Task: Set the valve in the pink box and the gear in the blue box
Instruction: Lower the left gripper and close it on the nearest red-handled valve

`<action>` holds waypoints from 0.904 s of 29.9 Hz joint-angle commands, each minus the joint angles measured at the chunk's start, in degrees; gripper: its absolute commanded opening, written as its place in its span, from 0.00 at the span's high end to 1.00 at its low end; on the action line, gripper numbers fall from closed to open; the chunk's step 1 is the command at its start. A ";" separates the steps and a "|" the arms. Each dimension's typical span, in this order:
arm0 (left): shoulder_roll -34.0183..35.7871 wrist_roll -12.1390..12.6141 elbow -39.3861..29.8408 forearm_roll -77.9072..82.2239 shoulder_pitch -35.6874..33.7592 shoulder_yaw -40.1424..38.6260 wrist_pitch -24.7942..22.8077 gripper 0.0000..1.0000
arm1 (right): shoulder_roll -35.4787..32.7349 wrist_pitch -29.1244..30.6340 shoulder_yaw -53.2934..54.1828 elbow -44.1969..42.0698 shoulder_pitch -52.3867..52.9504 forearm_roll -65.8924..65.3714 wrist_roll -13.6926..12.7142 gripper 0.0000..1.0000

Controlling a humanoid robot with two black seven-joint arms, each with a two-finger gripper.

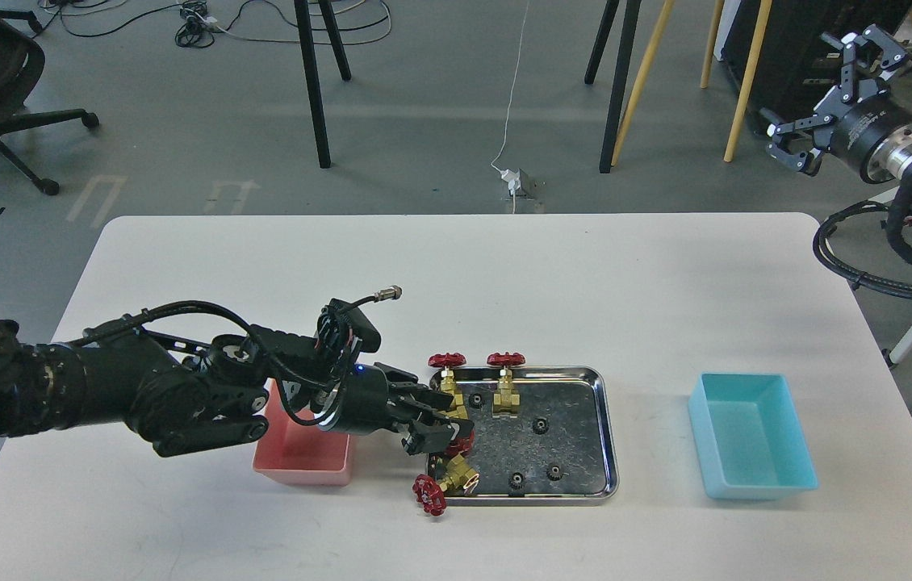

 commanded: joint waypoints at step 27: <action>0.38 0.00 -0.26 -0.14 -0.17 0.02 0.08 0.77 | -0.09 0.00 0.00 -0.09 -0.60 0.00 0.00 0.00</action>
